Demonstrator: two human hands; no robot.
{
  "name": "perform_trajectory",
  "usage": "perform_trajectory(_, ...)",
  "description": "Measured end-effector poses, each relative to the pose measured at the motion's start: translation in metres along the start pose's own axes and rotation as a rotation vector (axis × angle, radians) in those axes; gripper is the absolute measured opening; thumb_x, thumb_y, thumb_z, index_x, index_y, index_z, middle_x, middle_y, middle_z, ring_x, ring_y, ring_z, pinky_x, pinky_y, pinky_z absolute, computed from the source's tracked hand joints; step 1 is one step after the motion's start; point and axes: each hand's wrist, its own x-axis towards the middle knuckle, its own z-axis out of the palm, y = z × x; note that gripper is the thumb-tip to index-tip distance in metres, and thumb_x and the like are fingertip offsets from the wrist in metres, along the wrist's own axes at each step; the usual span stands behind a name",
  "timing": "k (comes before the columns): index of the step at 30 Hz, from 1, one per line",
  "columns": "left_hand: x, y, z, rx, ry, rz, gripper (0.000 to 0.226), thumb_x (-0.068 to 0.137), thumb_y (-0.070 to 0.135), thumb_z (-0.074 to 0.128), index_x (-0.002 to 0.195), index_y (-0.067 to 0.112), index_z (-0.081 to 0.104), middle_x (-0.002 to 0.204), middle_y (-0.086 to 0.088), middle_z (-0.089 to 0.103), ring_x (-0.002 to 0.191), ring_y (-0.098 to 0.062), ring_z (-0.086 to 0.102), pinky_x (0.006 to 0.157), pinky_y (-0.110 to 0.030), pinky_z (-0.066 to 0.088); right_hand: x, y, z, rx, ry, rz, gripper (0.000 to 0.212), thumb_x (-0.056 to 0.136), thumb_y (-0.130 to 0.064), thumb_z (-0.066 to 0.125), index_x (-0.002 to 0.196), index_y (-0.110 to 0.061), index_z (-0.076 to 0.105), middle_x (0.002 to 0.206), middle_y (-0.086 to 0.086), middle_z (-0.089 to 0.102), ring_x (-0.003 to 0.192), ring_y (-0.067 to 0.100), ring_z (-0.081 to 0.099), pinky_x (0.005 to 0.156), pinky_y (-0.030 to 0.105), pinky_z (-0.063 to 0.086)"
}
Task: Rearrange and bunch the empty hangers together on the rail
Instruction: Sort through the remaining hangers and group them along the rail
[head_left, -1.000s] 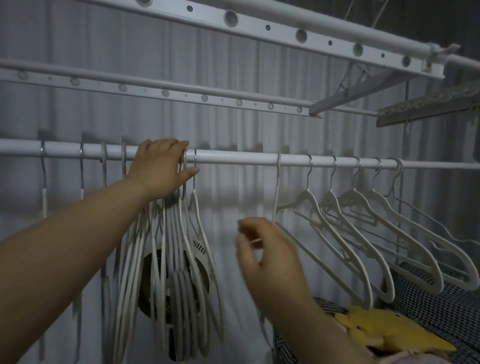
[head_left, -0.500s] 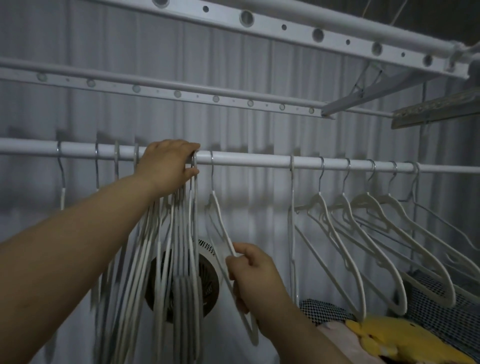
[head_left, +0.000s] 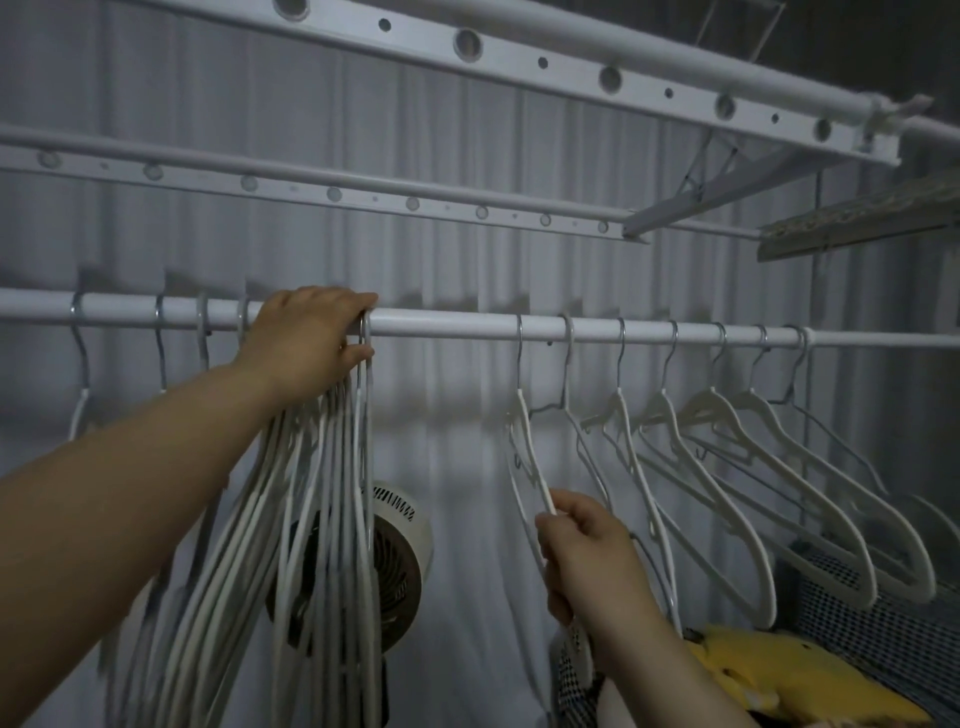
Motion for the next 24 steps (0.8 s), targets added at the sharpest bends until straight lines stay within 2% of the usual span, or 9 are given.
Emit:
perform_trajectory(4, 0.0, 0.001, 0.0, -0.005, -0.004, 0.002, 0.05, 0.084, 0.024, 0.062, 0.131, 0.016, 0.047, 0.122, -0.009, 0.059, 0.115, -0.03, 0.05, 0.096, -0.038, 0.035, 0.001, 0.002, 0.003, -0.048, -0.027, -0.01, 0.026, 0.091, -0.005, 0.042, 0.113, -0.013, 0.053, 0.055, 0.001, 0.037, 0.023, 0.002, 0.033, 0.029, 0.013, 0.025)
perform_trajectory(8, 0.001, 0.0, 0.001, 0.003, -0.013, 0.003, 0.049, 0.084, 0.025, 0.061, 0.13, 0.016, 0.047, 0.122, -0.009, 0.059, 0.115, -0.031, 0.05, 0.096, -0.039, 0.035, -0.003, 0.001, 0.009, -0.053, -0.057, -0.018, 0.02, 0.091, -0.006, 0.043, 0.103, -0.021, 0.048, 0.059, 0.001, 0.038, 0.024, 0.003, 0.033, 0.03, 0.016, 0.028)
perform_trajectory(13, 0.002, -0.001, 0.002, 0.01, -0.031, -0.002, 0.052, 0.086, 0.026, 0.06, 0.134, 0.018, 0.043, 0.131, -0.008, 0.054, 0.122, -0.03, 0.046, 0.101, -0.039, 0.032, -0.003, 0.002, 0.01, -0.095, -0.085, -0.026, 0.024, 0.092, -0.007, 0.044, 0.112, -0.02, 0.045, 0.068, 0.003, 0.049, 0.028, 0.004, 0.04, 0.031, 0.018, 0.036)
perform_trajectory(15, 0.002, -0.003, 0.001, 0.002, -0.051, 0.007, 0.056, 0.086, 0.028, 0.059, 0.137, 0.017, 0.039, 0.135, -0.008, 0.051, 0.125, -0.029, 0.044, 0.103, -0.038, 0.03, -0.003, -0.001, 0.008, -0.175, -0.08, -0.072, 0.033, 0.092, -0.015, 0.048, 0.124, -0.017, 0.043, 0.086, 0.001, 0.054, 0.052, 0.008, 0.053, 0.045, 0.022, 0.047)
perform_trajectory(16, 0.001, -0.004, 0.0, -0.005, -0.06, 0.013, 0.057, 0.086, 0.029, 0.059, 0.138, 0.017, 0.038, 0.136, -0.008, 0.05, 0.125, -0.028, 0.043, 0.104, -0.038, 0.03, -0.003, 0.0, 0.005, -0.322, -0.056, -0.151, 0.042, 0.092, -0.02, 0.049, 0.132, -0.016, 0.04, 0.103, -0.001, 0.054, 0.074, 0.011, 0.057, 0.062, 0.024, 0.05)
perform_trajectory(18, 0.0, -0.007, -0.004, -0.022, -0.052, 0.015, 0.058, 0.086, 0.029, 0.059, 0.138, 0.014, 0.038, 0.137, -0.009, 0.049, 0.125, -0.029, 0.044, 0.103, -0.038, 0.031, -0.007, -0.002, 0.001, -0.667, 0.075, -0.415, 0.051, 0.092, -0.029, 0.048, 0.139, -0.017, 0.033, 0.133, -0.003, 0.04, 0.118, 0.011, 0.042, 0.095, 0.018, 0.034)
perform_trajectory(19, -0.001, -0.009, -0.005, -0.024, -0.039, 0.01, 0.057, 0.086, 0.029, 0.059, 0.138, 0.013, 0.039, 0.137, -0.01, 0.049, 0.125, -0.029, 0.044, 0.103, -0.038, 0.031, -0.013, -0.006, 0.003, -0.712, 0.134, -0.567, 0.048, 0.092, -0.031, 0.047, 0.137, -0.017, 0.036, 0.136, -0.004, 0.037, 0.124, 0.007, 0.032, 0.099, 0.009, 0.025)
perform_trajectory(22, -0.005, -0.019, -0.009, -0.009, -0.039, -0.013, 0.058, 0.087, 0.031, 0.056, 0.138, 0.011, 0.038, 0.14, -0.011, 0.046, 0.128, -0.029, 0.043, 0.106, -0.036, 0.029, -0.029, -0.015, 0.027, -0.626, 0.089, -0.806, 0.04, 0.085, -0.037, 0.041, 0.12, -0.022, 0.053, 0.113, -0.015, 0.044, 0.103, -0.009, 0.03, 0.09, -0.007, 0.019)
perform_trajectory(24, -0.007, -0.023, -0.011, -0.001, -0.075, -0.021, 0.058, 0.088, 0.032, 0.054, 0.14, 0.013, 0.035, 0.142, -0.01, 0.045, 0.129, -0.029, 0.042, 0.107, -0.035, 0.027, -0.037, -0.018, 0.045, -0.536, -0.117, -0.646, 0.018, 0.091, -0.035, 0.043, 0.107, -0.037, 0.05, 0.096, -0.025, 0.043, 0.089, -0.008, 0.039, 0.089, 0.002, 0.033)
